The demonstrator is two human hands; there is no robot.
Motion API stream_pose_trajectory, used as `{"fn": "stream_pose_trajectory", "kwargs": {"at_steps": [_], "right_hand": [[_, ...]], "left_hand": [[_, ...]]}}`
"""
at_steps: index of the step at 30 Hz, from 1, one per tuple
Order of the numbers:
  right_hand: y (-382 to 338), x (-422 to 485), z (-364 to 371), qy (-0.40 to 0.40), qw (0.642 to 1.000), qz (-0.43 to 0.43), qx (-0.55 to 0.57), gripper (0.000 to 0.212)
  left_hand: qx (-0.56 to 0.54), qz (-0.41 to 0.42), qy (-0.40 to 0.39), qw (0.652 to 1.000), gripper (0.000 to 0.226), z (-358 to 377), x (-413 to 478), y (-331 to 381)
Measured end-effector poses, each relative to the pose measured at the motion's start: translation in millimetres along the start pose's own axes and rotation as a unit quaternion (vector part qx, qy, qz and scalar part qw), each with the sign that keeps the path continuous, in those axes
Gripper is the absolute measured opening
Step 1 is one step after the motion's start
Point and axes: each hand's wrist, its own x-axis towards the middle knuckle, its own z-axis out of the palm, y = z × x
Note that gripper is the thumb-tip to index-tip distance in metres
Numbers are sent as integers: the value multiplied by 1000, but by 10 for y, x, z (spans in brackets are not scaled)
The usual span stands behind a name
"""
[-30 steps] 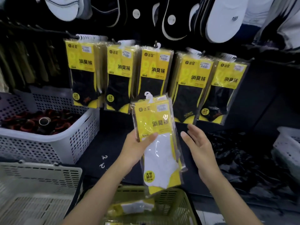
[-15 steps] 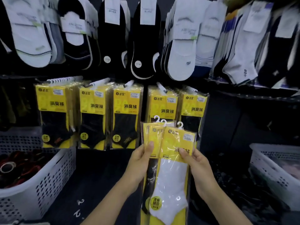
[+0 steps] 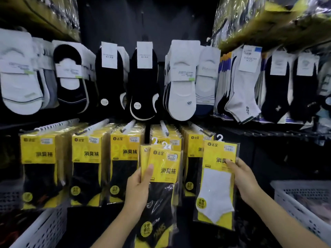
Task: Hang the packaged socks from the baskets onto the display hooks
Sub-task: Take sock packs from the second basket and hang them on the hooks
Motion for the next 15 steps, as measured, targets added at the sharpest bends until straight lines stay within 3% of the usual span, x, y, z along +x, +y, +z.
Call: {"fn": "stream_pose_trajectory", "kwargs": {"at_steps": [8,12,15], "right_hand": [[-56,425,289,-28,997,-1,-65,14],[100,581,379,54,993,19,-103,13],[261,616,379,121,982,57,-134,25]], "left_hand": [[10,-10,16,1000,34,43,33,60],[9,-14,11,1000,39,92,16,103],[0,-18,6,1000,28,120,-19,102]]}}
